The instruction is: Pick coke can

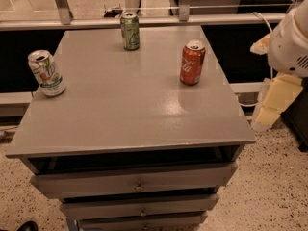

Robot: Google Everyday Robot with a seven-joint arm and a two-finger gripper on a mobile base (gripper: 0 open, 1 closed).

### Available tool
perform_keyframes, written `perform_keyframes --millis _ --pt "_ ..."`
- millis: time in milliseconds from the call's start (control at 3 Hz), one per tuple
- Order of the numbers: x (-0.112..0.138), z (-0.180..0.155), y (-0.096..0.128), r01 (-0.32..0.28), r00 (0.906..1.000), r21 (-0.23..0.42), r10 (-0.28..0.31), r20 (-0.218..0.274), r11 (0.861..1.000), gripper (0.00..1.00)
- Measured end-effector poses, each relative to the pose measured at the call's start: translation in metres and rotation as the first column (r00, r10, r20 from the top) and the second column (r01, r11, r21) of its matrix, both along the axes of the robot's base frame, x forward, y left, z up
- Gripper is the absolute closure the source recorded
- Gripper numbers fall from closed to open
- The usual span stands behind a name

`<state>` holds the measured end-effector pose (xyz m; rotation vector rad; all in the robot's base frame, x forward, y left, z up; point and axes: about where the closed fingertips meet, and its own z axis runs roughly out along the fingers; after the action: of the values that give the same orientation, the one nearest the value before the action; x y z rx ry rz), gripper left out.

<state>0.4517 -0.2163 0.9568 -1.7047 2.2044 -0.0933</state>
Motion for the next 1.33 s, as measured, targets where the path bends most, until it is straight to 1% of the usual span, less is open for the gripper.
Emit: perform_keyframes --millis 333,667,1000,1333 --pt "0.025 -0.021 0.001 -0.003 0.9989 0.036 0.001 0.046 0.999 0.00" --pt "0.069 -0.037 0.008 0.025 0.9950 0.155 -0.040 0.092 0.988 0.00" --pt "0.115 -0.045 0.026 0.040 0.9915 0.297 -0.074 0.106 0.954 0.00" --pt "0.158 -0.049 0.047 0.050 0.9893 0.437 -0.104 0.102 0.898 0.00"
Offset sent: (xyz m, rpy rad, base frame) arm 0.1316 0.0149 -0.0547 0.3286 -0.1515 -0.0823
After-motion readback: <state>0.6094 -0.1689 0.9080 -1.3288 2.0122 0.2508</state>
